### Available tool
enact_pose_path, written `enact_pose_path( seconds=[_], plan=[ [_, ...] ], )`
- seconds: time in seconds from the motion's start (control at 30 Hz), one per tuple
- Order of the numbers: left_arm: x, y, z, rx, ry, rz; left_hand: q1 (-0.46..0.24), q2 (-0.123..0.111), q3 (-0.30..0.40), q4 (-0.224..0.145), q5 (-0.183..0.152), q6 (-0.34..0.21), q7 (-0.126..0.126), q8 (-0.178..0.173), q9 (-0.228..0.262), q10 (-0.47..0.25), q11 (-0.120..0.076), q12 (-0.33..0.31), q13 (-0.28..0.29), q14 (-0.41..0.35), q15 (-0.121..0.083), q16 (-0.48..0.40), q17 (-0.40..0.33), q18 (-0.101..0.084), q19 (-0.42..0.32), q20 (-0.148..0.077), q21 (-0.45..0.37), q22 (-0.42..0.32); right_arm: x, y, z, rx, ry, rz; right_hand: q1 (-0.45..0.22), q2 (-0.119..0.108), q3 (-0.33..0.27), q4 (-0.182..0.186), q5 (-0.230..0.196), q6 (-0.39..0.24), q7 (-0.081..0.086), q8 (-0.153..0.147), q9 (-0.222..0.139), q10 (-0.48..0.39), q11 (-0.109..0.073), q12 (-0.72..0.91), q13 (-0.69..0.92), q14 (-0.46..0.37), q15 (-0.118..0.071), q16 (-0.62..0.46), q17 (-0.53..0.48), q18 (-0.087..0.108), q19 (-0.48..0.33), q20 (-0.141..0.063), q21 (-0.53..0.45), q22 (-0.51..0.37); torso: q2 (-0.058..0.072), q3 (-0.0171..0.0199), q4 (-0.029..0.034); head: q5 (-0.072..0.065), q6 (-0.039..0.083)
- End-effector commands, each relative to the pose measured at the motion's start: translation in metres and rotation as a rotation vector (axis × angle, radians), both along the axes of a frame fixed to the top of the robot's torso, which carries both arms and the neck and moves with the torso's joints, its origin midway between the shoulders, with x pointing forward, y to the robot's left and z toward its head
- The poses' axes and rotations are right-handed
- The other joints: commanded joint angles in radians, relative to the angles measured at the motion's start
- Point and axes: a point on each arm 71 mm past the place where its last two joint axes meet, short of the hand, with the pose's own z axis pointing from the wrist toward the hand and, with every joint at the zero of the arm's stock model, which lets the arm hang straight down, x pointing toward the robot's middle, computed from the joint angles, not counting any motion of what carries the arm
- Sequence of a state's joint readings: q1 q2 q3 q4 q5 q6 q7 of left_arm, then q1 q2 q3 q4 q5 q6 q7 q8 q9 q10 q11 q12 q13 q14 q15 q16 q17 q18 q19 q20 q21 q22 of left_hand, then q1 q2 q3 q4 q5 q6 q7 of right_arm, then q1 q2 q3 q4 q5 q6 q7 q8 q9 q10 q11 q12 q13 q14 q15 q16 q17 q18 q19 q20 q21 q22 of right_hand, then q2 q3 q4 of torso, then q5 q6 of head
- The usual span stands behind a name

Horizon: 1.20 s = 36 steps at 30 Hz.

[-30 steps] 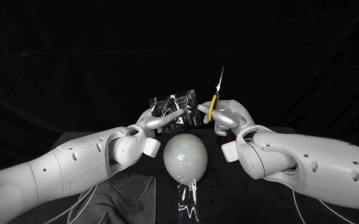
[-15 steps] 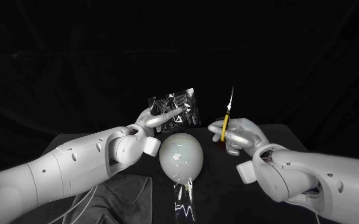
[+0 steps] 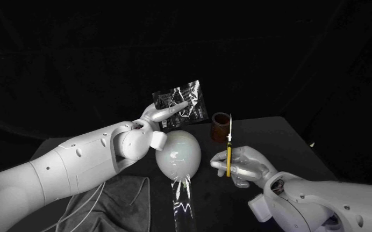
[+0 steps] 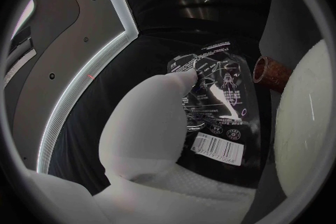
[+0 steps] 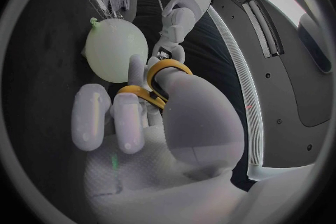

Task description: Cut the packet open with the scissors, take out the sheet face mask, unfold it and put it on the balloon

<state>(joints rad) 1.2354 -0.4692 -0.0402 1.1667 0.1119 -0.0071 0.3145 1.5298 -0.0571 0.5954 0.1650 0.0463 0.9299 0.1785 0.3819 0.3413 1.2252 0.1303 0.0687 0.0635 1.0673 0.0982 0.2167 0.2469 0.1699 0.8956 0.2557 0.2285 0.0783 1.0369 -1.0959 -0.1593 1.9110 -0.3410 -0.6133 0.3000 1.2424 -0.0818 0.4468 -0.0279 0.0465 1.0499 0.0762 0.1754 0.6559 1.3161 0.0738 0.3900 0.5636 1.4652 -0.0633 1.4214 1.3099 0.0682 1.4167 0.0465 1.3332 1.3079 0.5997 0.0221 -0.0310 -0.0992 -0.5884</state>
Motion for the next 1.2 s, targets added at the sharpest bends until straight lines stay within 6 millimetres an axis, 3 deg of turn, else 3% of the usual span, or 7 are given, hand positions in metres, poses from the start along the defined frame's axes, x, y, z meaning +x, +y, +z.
enact_pose_path(
  seconds=[0.03, 0.23, 0.47, 0.6, 0.7, 1.0, 1.2],
  plan=[
    [-0.002, -0.008, 0.001, 0.001, 0.033, -0.011, -0.006, 0.001, 0.006, 0.001, 0.002, 0.003, 0.001, 0.003, 0.074, 0.017, -0.008, -0.005, 0.001, 0.005, 0.000, -0.005, 0.001, 0.014, 0.007, -0.002, 0.004, 0.000, -0.011, 0.004, -0.007, 0.033, 0.028, 0.002, -0.021, -0.032, -0.010, 0.003, 0.003, -0.003, 0.004, -0.007, -0.005, 0.160, -0.080, 0.004, 0.009, 0.055, -0.005, 0.004, 0.020, -0.011, 0.009, -0.002, 0.008, 0.151, -0.005, 0.0067, -0.0117, -0.017, -0.018],
    [-0.005, -0.016, 0.002, 0.002, 0.041, -0.029, -0.008, 0.000, 0.008, -0.001, 0.002, 0.003, 0.001, 0.003, 0.075, 0.017, -0.008, -0.005, 0.001, 0.006, 0.000, -0.006, 0.001, 0.014, 0.007, -0.002, 0.004, 0.000, -0.024, 0.001, -0.024, 0.137, 0.222, -0.129, 0.079, 0.018, 0.069, -0.064, 0.003, -0.012, 0.016, -0.026, -0.014, 0.163, -0.073, 0.065, 0.079, 0.044, -0.001, -0.024, -0.022, -0.005, -0.007, -0.001, -0.020, 0.140, -0.007, 0.0137, -0.0210, -0.032, -0.043],
    [-0.007, -0.018, 0.002, 0.006, 0.045, -0.037, -0.009, 0.000, 0.010, -0.002, 0.002, 0.003, 0.001, 0.003, 0.075, 0.017, -0.008, -0.005, 0.001, 0.006, 0.000, -0.006, 0.002, 0.014, 0.008, -0.002, 0.005, 0.000, -0.030, 0.000, -0.034, 0.183, 0.342, -0.171, -0.014, 0.029, 0.059, -0.039, 0.002, 0.093, -0.037, 0.069, 0.070, 0.245, -0.109, 1.025, 0.870, 0.099, -0.023, 0.127, 0.222, -0.009, 0.007, -0.014, 0.002, 0.154, -0.009, 0.0188, -0.0243, -0.035, -0.061],
    [-0.008, -0.019, 0.002, 0.012, 0.047, -0.042, -0.011, 0.000, 0.013, -0.005, 0.002, 0.002, 0.001, 0.003, 0.076, 0.016, -0.008, -0.005, 0.001, 0.005, 0.000, -0.007, 0.002, 0.014, 0.008, -0.003, 0.005, 0.000, -0.032, 0.002, -0.036, 0.159, 0.377, -0.129, -0.148, 0.045, -0.021, 0.067, 0.000, 0.088, -0.095, 0.336, 0.405, 0.255, -0.163, 1.181, 1.007, 0.106, -0.067, 0.149, 0.261, -0.026, 0.050, -0.055, 0.068, 0.188, -0.008, 0.0185, -0.0235, -0.038, -0.068],
    [-0.008, -0.020, 0.002, 0.018, 0.049, -0.048, -0.011, 0.000, 0.013, -0.005, 0.002, 0.002, 0.001, 0.003, 0.076, 0.016, -0.008, -0.005, 0.001, 0.005, 0.000, -0.007, 0.002, 0.014, 0.008, -0.003, 0.005, 0.000, -0.033, 0.004, -0.039, 0.131, 0.400, -0.088, -0.243, 0.085, -0.059, 0.165, 0.004, 0.115, -0.105, 0.458, 0.511, 0.255, -0.165, 1.181, 1.007, 0.106, -0.070, 0.149, 0.261, -0.028, 0.056, -0.062, 0.079, 0.194, -0.008, 0.0153, -0.0213, -0.044, -0.069],
    [-0.009, -0.022, 0.001, 0.028, 0.054, -0.061, -0.013, -0.001, 0.015, -0.007, 0.002, 0.001, 0.002, 0.003, 0.077, 0.016, -0.007, -0.006, 0.001, 0.004, 0.000, -0.008, 0.002, 0.014, 0.008, -0.003, 0.006, 0.000, -0.034, 0.006, -0.041, 0.062, 0.413, -0.037, -0.320, 0.072, -0.119, 0.244, 0.004, 0.078, -0.114, 0.442, 0.569, 0.255, -0.173, 1.181, 1.007, 0.106, -0.078, 0.149, 0.261, -0.030, 0.061, -0.069, 0.087, 0.200, -0.007, 0.0155, -0.0200, -0.052, -0.073],
    [-0.010, -0.021, 0.001, 0.031, 0.059, -0.069, -0.015, -0.001, 0.017, -0.009, 0.002, 0.000, 0.002, 0.003, 0.077, 0.015, -0.007, -0.006, 0.000, 0.004, 0.001, -0.008, 0.002, 0.014, 0.008, -0.003, 0.006, 0.000, -0.033, 0.008, -0.038, 0.039, 0.403, -0.018, -0.210, 0.152, -0.019, 0.156, 0.003, 0.049, -0.113, 0.384, 0.559, 0.255, -0.174, 1.181, 1.007, 0.106, -0.080, 0.149, 0.261, -0.030, 0.060, -0.073, 0.085, 0.201, -0.006, 0.0145, -0.0219, -0.053, -0.066]
  ],
)
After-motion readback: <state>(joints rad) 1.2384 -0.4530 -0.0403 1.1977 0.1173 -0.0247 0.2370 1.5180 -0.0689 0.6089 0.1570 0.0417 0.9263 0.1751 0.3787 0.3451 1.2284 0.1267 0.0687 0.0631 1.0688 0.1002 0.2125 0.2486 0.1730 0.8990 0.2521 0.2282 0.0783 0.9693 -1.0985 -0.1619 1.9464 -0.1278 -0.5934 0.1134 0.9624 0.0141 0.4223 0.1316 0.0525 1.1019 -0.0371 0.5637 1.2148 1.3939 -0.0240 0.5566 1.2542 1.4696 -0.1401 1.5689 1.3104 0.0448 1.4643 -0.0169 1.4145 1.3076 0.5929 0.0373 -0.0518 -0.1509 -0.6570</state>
